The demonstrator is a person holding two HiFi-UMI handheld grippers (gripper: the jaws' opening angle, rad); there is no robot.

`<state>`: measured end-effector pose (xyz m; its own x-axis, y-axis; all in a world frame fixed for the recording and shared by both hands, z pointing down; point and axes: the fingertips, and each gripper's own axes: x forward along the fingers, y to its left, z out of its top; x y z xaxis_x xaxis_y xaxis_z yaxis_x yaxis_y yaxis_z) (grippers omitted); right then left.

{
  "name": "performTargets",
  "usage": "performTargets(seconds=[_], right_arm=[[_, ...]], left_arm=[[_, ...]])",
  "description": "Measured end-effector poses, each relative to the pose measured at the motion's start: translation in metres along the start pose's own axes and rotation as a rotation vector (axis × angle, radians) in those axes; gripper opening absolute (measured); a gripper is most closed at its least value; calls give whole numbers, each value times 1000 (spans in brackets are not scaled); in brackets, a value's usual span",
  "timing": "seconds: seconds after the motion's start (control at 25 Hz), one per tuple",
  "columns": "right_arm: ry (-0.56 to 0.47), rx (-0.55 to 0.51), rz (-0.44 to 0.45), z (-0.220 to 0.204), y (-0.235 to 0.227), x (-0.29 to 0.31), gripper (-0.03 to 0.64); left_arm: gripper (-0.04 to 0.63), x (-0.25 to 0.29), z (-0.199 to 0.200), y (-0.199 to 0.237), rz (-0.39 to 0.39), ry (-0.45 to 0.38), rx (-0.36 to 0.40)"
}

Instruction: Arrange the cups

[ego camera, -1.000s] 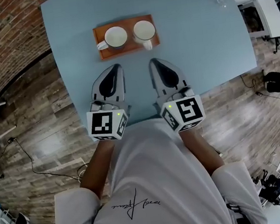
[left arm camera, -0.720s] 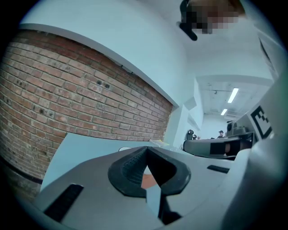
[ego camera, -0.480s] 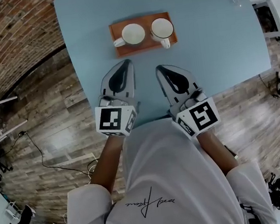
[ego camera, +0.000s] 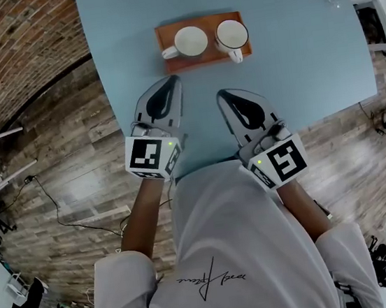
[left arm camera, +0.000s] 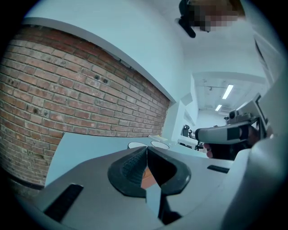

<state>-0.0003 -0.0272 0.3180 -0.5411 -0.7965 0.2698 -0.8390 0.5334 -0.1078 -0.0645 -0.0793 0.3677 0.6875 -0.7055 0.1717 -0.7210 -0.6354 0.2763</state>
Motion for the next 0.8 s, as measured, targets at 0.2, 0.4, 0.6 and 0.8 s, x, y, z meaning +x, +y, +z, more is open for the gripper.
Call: performTargets(seconds=[0.2,0.4,0.6,0.8], right_arm=[[14,4,-4,-4,1,2,21],[28,3,-7,-6,1,5,21],[38,1,-4,-6,2,10,21],[43,-9,-14,-7,-1,9,21]], left_arm=[[9,2,-3,3,-57,5,20],[11,5,-3,9,-108,-6,39],[11,9,-5,17,-162,-5,73],[11,15,-8,25,-196,-3,71]])
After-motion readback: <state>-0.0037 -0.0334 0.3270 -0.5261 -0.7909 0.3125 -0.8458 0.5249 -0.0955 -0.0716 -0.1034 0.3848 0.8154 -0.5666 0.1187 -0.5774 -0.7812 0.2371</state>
